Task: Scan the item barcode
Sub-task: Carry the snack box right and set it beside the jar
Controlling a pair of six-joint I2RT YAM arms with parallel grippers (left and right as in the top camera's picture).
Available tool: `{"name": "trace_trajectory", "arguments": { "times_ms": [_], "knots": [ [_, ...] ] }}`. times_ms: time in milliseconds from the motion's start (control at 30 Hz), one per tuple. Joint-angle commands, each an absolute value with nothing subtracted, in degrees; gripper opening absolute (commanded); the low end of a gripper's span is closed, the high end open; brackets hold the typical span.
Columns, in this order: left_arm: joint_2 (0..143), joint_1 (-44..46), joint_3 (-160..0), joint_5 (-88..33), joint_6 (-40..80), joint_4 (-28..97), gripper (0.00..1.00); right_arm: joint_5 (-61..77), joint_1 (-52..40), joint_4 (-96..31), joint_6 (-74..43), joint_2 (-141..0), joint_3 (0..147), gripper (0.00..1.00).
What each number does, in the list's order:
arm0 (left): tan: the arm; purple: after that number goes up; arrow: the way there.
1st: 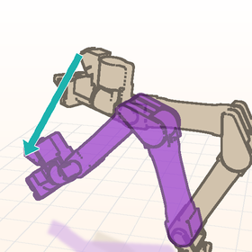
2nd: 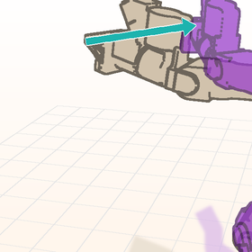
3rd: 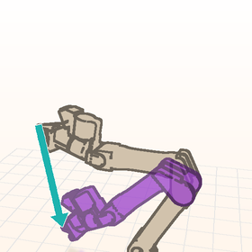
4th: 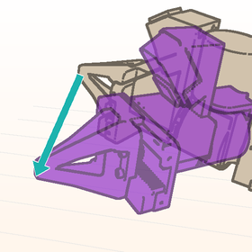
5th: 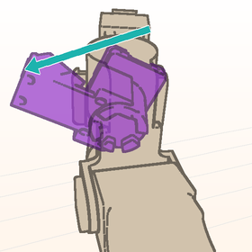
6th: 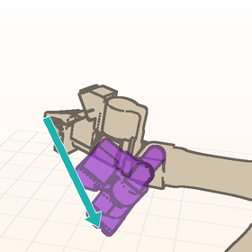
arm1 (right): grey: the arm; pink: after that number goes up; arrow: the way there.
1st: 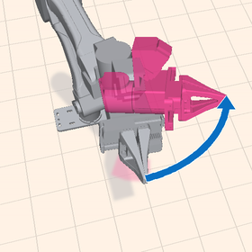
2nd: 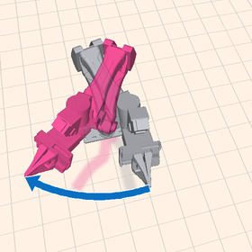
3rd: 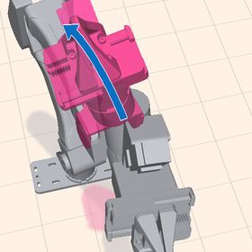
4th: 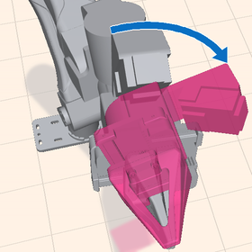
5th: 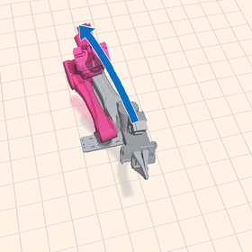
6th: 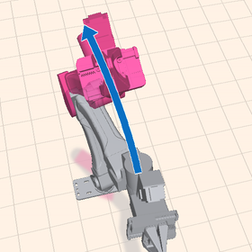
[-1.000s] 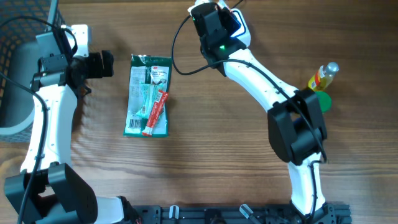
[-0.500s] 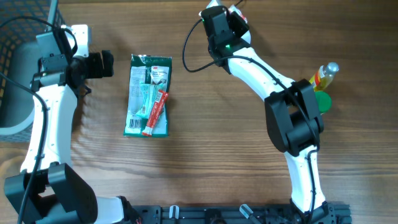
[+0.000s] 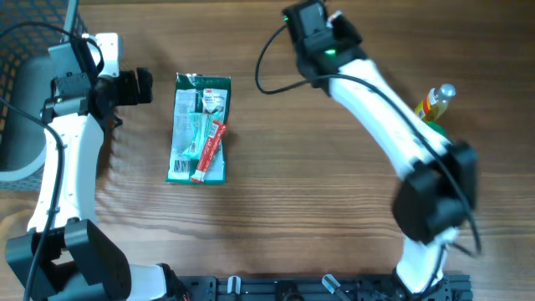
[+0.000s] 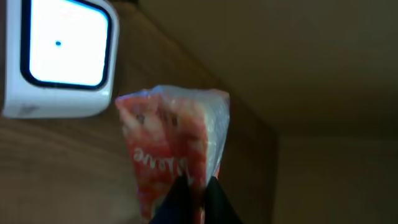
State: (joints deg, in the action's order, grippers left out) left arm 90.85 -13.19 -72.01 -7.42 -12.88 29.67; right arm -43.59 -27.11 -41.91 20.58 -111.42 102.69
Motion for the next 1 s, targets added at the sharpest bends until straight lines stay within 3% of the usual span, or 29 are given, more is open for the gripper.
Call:
{"name": "trace_trajectory", "arguments": {
  "times_ms": [0,100,233,467,667,700,733,967],
  "knots": [
    [90.1,-13.4,-72.8,-8.1,-13.7,29.6,1.00,-21.6,-23.9,-57.5,1.4,-103.9,103.3,0.04],
    [90.1,-13.4,-72.8,-8.1,-13.7,29.6,1.00,-3.1,-19.6,-72.7,-3.3,-103.9,101.2,0.04],
    [90.1,-13.4,-72.8,-8.1,-13.7,29.6,1.00,-0.3,-17.5,-77.7,-6.8,-103.9,92.0,0.04],
    [90.1,-13.4,-72.8,-8.1,-13.7,29.6,1.00,-4.5,-17.5,-62.2,-12.3,-103.9,71.4,0.04],
    [90.1,-13.4,-72.8,-8.1,-13.7,29.6,1.00,-11.4,-17.5,-55.6,-17.0,-103.9,66.8,0.06],
    [90.1,-13.4,-72.8,-8.1,-13.7,29.6,1.00,-11.6,-17.5,-55.4,-17.0,-103.9,66.8,0.35],
    [90.1,-13.4,-72.8,-8.1,-13.7,29.6,1.00,-12.4,-17.5,-55.0,-17.0,-103.9,66.8,0.50],
    [90.1,-13.4,-72.8,-8.1,-13.7,29.6,1.00,-12.8,-17.6,-55.7,-16.9,-103.8,73.1,0.56]
  ]
}}
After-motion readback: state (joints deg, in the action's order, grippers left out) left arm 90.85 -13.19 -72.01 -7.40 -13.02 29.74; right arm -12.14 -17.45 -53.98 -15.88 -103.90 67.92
